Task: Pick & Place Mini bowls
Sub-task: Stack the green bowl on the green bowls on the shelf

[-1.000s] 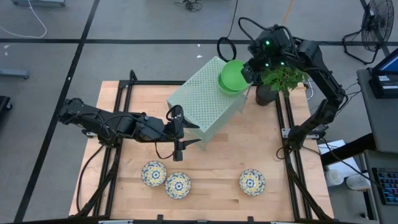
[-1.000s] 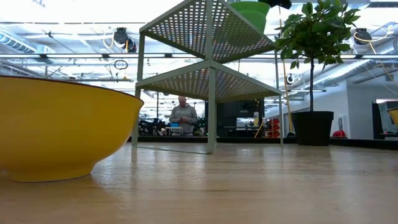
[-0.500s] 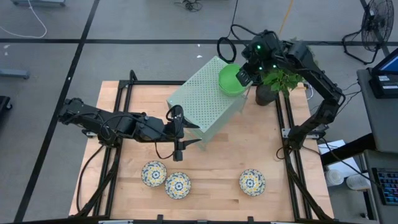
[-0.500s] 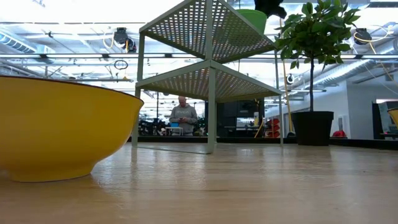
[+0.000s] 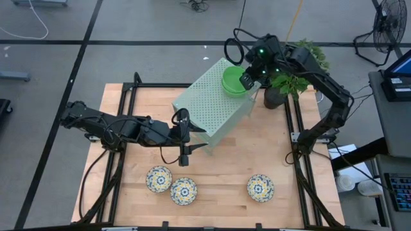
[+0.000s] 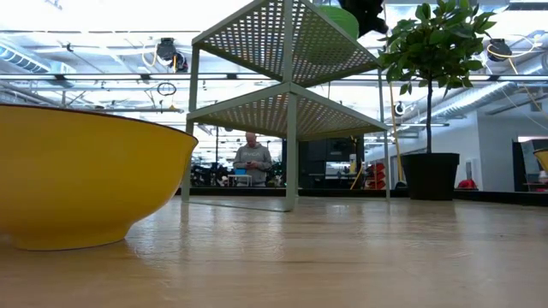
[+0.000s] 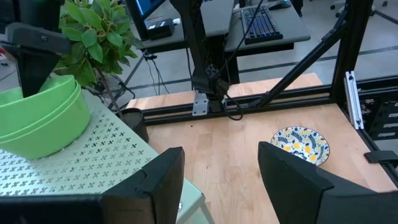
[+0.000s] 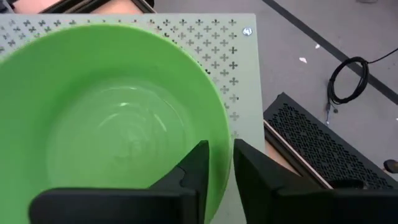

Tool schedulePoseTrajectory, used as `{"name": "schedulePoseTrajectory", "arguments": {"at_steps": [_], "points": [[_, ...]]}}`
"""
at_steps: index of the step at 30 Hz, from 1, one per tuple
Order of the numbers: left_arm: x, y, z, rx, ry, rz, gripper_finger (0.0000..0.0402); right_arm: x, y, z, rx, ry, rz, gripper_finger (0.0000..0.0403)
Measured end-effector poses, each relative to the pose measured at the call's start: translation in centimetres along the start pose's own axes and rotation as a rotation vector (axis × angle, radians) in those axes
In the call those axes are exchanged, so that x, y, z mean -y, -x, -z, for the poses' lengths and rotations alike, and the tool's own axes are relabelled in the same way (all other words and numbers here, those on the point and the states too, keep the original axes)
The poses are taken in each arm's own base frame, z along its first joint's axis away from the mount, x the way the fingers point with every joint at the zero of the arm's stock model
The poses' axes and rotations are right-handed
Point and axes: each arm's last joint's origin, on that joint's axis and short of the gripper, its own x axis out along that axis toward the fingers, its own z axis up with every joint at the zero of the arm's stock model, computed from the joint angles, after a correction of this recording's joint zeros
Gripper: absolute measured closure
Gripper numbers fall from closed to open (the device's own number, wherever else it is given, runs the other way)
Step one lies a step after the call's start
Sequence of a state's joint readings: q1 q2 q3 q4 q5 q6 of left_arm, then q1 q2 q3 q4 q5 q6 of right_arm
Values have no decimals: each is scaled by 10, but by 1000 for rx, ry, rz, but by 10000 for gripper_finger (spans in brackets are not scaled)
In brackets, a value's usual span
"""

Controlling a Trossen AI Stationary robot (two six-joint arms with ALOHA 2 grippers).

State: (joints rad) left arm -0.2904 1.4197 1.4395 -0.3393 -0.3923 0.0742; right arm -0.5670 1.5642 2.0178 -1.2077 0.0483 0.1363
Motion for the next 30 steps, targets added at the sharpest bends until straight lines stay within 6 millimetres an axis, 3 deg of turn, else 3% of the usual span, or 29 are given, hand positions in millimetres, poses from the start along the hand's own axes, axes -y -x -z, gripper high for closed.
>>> {"name": "schedulePoseTrajectory", "arguments": {"at_steps": [9,17,24,30], "points": [[0,0,0,0,0,0,192,-4,19,-4,120,34,-22,306],[0,0,0,0,0,0,192,-30,43,0,232,192,-126,321],[0,0,0,0,0,0,192,-63,30,11,192,290,-264,384],[0,0,0,0,0,0,192,-71,13,16,190,330,-269,398]]}}
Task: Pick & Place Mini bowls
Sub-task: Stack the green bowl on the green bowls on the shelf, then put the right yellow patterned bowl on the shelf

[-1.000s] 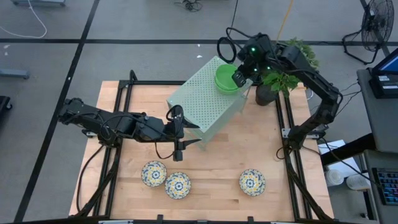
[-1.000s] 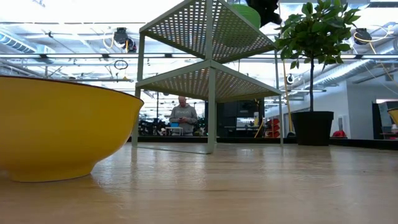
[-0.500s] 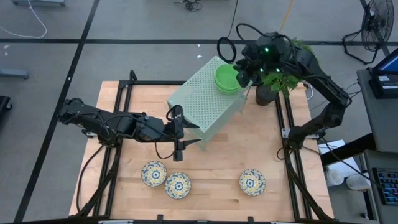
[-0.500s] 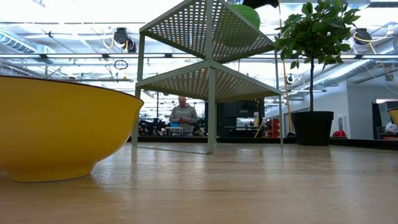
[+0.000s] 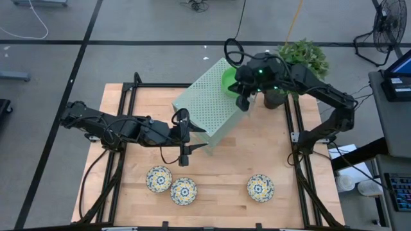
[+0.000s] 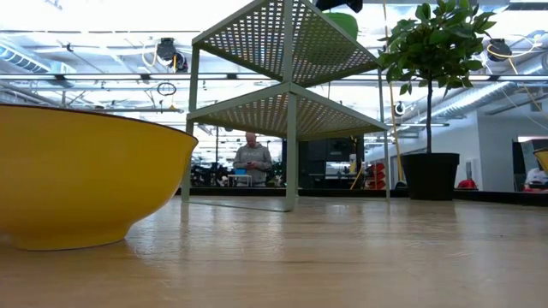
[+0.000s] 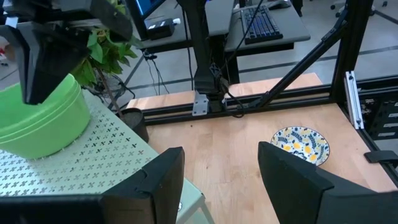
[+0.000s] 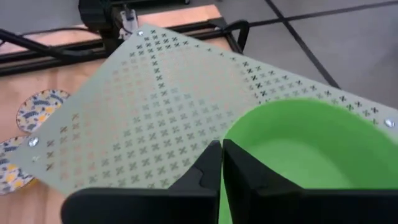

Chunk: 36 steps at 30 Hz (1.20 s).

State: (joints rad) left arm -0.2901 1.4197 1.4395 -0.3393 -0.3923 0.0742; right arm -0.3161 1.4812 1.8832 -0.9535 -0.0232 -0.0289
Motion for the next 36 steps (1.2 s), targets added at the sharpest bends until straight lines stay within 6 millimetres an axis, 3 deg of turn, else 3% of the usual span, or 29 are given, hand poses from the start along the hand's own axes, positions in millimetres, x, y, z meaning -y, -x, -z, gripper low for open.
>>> {"name": "schedulePoseTrajectory", "arguments": {"at_steps": [4,9,15,23,29,36], "points": [[0,0,0,0,0,0,192,0,-4,-3,43,9,-2,391],[0,0,0,0,0,0,192,0,8,-12,155,15,7,393],[0,0,0,0,0,1,192,1,5,-11,138,12,16,400],[0,0,0,0,0,0,192,-41,31,-7,153,47,-351,401],[0,0,0,0,0,0,192,-80,57,21,-16,57,-587,400],[0,0,0,0,0,0,192,-116,56,87,-261,20,-698,399]]}}
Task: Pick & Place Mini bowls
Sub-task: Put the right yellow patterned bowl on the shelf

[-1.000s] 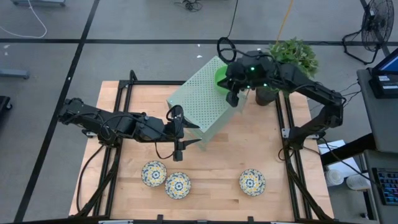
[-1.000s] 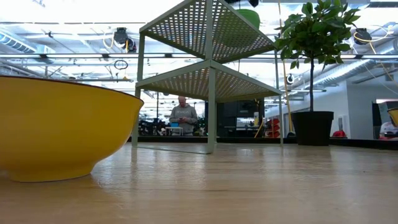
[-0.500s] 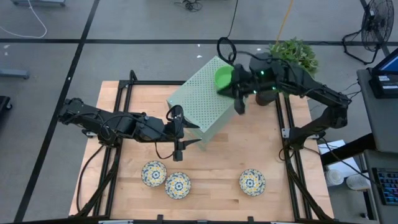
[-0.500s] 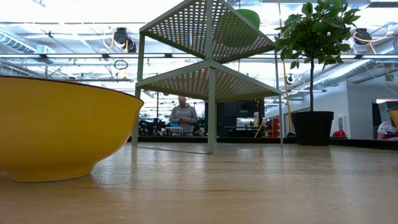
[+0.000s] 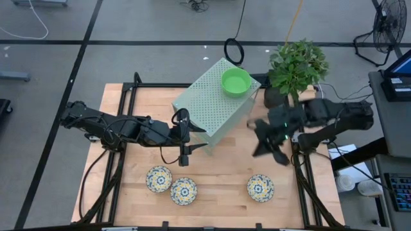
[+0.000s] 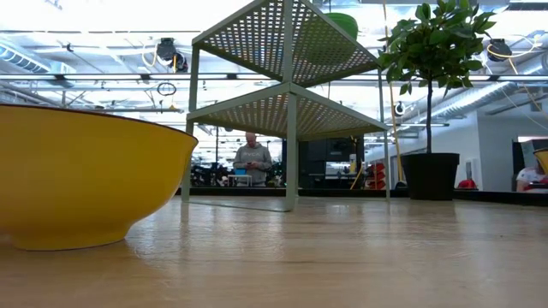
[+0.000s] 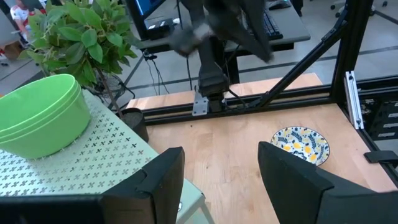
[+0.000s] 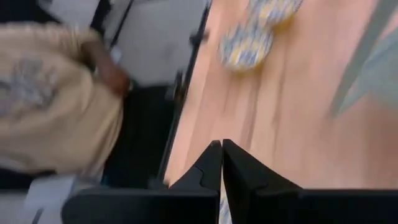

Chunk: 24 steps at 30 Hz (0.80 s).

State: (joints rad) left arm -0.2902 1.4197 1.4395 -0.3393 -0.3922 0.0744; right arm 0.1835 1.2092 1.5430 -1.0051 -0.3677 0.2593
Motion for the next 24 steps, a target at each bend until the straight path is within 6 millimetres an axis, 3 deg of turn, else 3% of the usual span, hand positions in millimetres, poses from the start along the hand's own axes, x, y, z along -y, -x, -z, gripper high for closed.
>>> {"name": "schedulePoseTrajectory", "arguments": {"at_steps": [5,13,18,24], "points": [[0,0,0,0,0,0,192,1,-28,49,-150,-24,15,399],[0,0,0,0,0,0,192,29,-77,131,-302,-294,312,389],[0,0,0,0,0,0,192,47,-110,170,-360,-400,214,327],[0,0,0,0,0,0,192,56,-129,187,-317,-410,87,233]]}}
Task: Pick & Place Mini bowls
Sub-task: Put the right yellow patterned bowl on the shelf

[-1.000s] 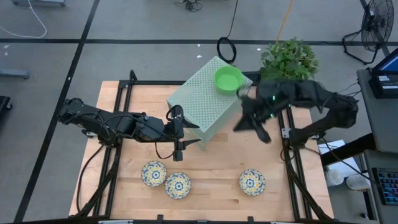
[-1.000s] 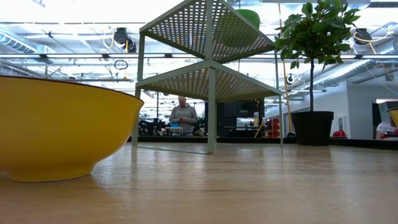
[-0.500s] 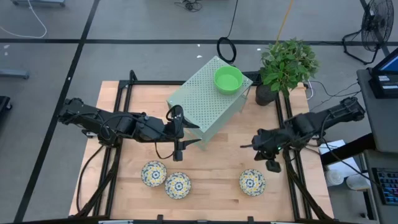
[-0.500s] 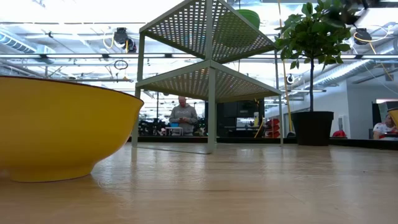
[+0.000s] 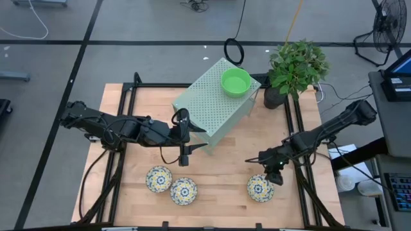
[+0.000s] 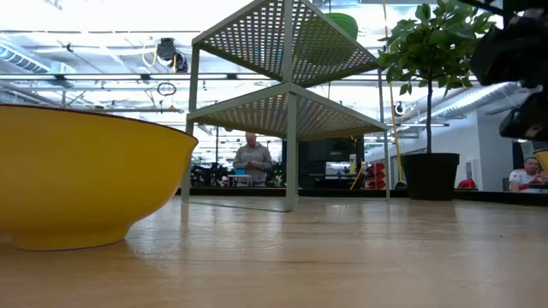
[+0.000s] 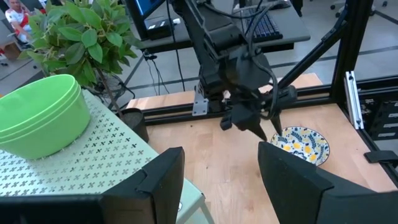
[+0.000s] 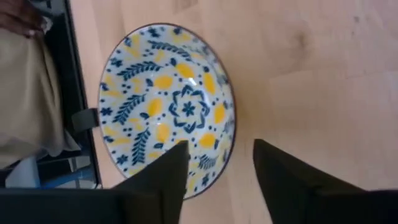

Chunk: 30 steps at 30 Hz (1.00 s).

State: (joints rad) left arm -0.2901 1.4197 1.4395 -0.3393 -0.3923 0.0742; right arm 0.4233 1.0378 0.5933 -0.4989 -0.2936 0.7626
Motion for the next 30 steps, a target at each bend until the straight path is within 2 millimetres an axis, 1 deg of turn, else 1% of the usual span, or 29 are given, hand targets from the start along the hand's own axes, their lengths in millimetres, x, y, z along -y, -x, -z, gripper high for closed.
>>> {"name": "schedulePoseTrajectory", "arguments": {"at_steps": [3,7,13,21,26,30], "points": [[0,0,0,0,0,0,192,3,-2,1,0,-13,5,211],[0,0,0,0,0,0,192,2,-2,1,22,-8,19,205],[0,0,0,0,0,0,192,1,-4,2,79,28,88,218],[0,0,0,0,0,0,192,-3,-15,8,24,44,108,235],[0,0,0,0,0,0,192,-6,-25,8,6,61,111,245],[0,0,0,0,0,0,192,-4,-31,8,-18,17,137,266]]}}
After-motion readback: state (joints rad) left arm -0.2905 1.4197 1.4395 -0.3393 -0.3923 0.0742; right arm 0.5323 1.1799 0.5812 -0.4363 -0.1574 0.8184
